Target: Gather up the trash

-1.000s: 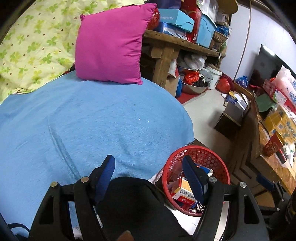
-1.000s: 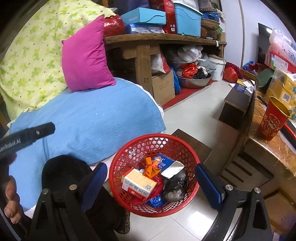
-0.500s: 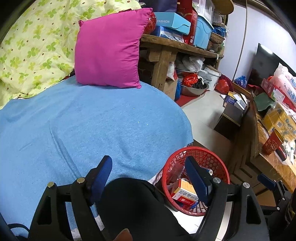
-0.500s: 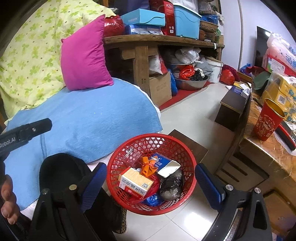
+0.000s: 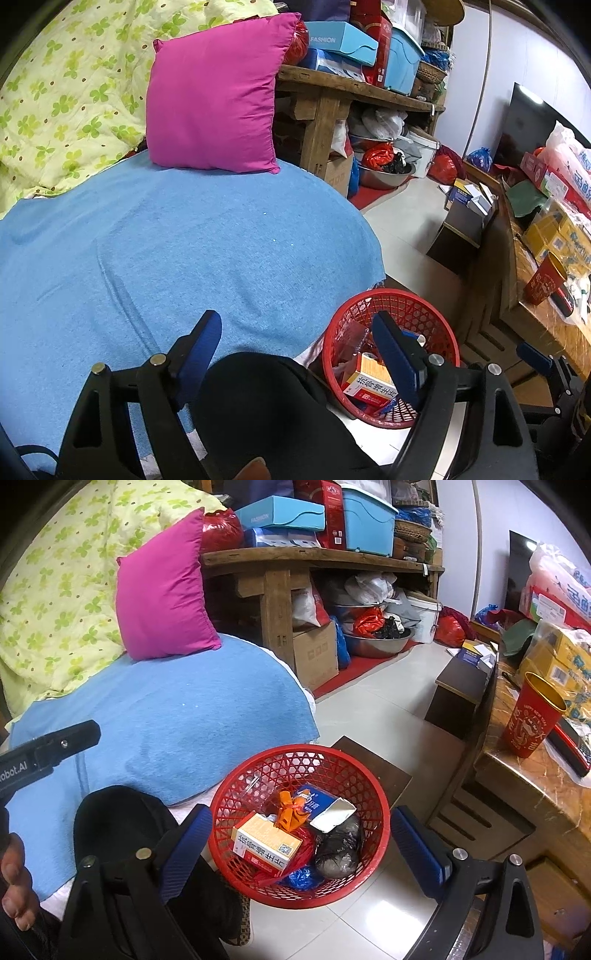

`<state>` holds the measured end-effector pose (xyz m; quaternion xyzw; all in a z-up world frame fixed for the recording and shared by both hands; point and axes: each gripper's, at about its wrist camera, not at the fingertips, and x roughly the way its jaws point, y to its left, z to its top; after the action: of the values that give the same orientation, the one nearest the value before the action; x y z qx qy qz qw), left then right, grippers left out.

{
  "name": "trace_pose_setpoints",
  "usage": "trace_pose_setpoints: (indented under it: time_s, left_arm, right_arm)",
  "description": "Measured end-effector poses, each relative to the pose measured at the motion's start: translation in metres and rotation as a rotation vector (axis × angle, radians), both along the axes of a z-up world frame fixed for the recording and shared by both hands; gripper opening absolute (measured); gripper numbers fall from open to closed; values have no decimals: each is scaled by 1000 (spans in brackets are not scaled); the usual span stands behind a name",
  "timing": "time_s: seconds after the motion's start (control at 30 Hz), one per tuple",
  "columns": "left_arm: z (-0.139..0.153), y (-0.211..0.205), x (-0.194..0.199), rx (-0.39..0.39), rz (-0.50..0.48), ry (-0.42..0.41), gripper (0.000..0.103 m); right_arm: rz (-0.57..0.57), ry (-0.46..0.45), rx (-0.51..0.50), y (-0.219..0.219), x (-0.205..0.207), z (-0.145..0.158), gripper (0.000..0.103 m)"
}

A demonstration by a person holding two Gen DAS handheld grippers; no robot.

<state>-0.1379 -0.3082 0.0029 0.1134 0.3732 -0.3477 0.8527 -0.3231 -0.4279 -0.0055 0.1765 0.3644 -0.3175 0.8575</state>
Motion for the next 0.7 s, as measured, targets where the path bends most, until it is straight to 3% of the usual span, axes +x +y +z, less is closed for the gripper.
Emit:
trace_pose_setpoints:
  time_s: [0.7]
  left_arm:
    - [0,-3,-5,0,-31,-3,84]
  right_arm:
    - [-14,0,-4,0,-3,1,98]
